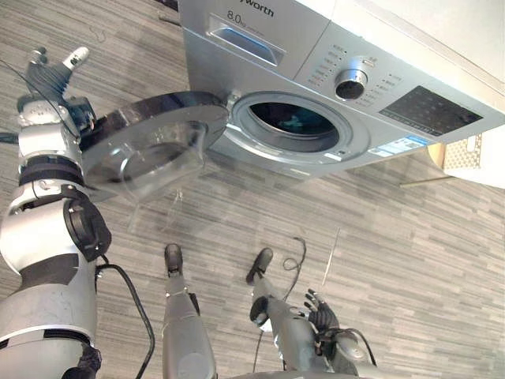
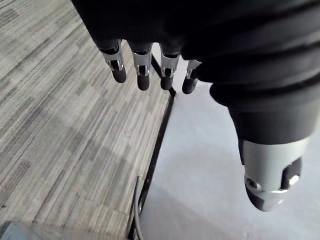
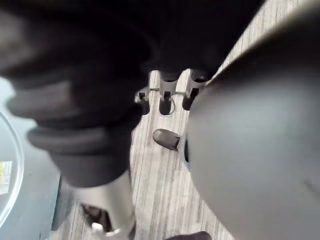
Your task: Pick up the laundry basket with both hands and put the clothes into the washing machine.
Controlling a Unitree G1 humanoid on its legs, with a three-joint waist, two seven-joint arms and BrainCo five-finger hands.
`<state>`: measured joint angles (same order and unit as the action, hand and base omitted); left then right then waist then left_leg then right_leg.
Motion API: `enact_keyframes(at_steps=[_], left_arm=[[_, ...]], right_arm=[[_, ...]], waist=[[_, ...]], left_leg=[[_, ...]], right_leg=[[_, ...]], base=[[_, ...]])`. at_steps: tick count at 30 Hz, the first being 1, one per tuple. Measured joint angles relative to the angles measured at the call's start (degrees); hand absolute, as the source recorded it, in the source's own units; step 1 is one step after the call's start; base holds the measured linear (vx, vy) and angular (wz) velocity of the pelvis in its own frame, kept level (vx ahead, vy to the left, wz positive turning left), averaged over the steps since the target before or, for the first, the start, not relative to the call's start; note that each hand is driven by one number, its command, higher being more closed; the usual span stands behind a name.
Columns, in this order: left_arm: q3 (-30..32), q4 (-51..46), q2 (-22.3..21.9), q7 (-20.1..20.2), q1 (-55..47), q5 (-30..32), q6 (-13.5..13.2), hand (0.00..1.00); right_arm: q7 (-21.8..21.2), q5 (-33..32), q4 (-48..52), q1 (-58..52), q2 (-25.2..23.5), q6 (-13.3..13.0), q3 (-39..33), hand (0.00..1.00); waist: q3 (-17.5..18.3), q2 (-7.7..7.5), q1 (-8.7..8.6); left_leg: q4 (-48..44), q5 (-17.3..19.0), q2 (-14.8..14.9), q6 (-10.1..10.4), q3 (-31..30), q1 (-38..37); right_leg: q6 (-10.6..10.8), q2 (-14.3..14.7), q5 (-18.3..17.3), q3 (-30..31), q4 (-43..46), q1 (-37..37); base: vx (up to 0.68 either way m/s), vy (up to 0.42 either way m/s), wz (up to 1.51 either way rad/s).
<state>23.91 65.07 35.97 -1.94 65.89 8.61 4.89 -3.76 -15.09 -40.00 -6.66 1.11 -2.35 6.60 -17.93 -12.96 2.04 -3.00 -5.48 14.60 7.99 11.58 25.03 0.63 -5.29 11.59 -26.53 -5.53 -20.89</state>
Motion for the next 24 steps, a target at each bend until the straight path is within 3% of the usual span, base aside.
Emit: enact_keyframes(at_steps=[3, 5, 7, 9, 12, 16, 19, 24], left_arm=[[-1.2, -1.0, -5.6, 0.8, -10.2, 3.5, 1.0, 0.00], [-5.6, -1.1, -10.1, 0.9, -18.2, 5.5, 2.2, 0.00], [-17.3, 0.5, -19.4, 2.0, -28.8, 8.1, 4.6, 0.00], [-26.2, 1.3, -25.5, 2.3, -33.1, 8.1, 5.2, 0.00], [-48.6, 1.8, -33.4, 4.9, -36.7, 9.0, 4.1, 0.00], [-64.5, -1.7, -39.4, 7.2, -36.2, 10.0, 0.2, 0.00], [-70.1, -5.2, -41.5, 8.1, -34.3, 9.9, -1.8, 0.00], [-72.0, -6.1, -41.2, 9.7, -34.0, 9.2, -3.1, 0.00]], right_arm=[[-0.3, 1.8, -0.1, 0.3, -0.5, 0.7, 0.2, 0.00], [-0.3, 2.8, -0.6, 0.8, -0.9, 1.0, 0.1, 0.00], [-0.2, 4.6, -5.4, 3.5, -1.0, 1.6, -0.1, 0.00], [-0.1, 5.5, -9.1, 5.2, -1.1, 1.7, -1.0, 0.00], [0.1, 7.6, -17.1, 8.5, -0.8, 2.9, -4.2, 0.00], [0.1, 9.7, -19.4, 9.1, 0.4, 2.9, -6.3, 0.00], [0.1, 11.1, -19.6, 9.0, 0.5, 2.9, -7.3, 0.00], [0.0, 11.3, -20.5, 9.0, 0.5, 2.9, -9.5, 0.00]], waist=[[2.7, 0.95, 0.05], [4.3, 1.77, -1.01], [5.4, 2.22, -1.43], [6.4, 3.45, -2.11], [8.8, 7.03, -3.09], [11.9, 11.12, -4.60], [12.4, 11.61, -4.80], [13.3, 11.66, -6.11]], left_leg=[[0.2, 0.0, -0.5, 0.0, 0.5, -1.6], [0.5, 0.1, -1.2, -0.1, 1.4, -3.1], [0.3, 0.1, -2.4, -0.1, 5.1, -6.2], [0.6, 0.6, -2.8, -0.9, 5.9, -7.6], [3.4, 0.6, -4.1, -0.9, 6.9, -12.3], [8.8, -0.5, -5.8, -1.5, 8.3, -18.1], [8.8, -0.5, -5.9, -1.5, 7.8, -19.3], [8.8, -0.7, -6.1, -1.7, 7.1, -20.0]], right_leg=[[0.6, -0.5, -0.4, 0.3, 0.0, 1.3], [1.0, -1.3, -0.7, 0.6, 0.1, 2.6], [1.8, -2.9, -1.1, 2.2, 0.5, 4.5], [2.2, -3.4, -1.4, 2.5, 0.9, 5.5], [3.5, -4.7, -2.6, 3.4, 2.8, 7.6], [4.6, -5.1, -4.1, 4.2, 3.5, 10.2], [4.8, -5.0, -4.2, 3.5, 3.0, 11.9], [5.3, -4.8, -3.7, 2.7, 1.2, 14.1]], base=[[0.09, 0.060, 0.01], [0.11, 0.098, -0.04], [0.07, 0.108, -0.16], [0.02, 0.064, -0.06], [-0.01, 0.077, -0.10], [0.00, 0.066, -0.11], [0.03, 0.009, 0.07], [0.09, 0.001, 0.11]])
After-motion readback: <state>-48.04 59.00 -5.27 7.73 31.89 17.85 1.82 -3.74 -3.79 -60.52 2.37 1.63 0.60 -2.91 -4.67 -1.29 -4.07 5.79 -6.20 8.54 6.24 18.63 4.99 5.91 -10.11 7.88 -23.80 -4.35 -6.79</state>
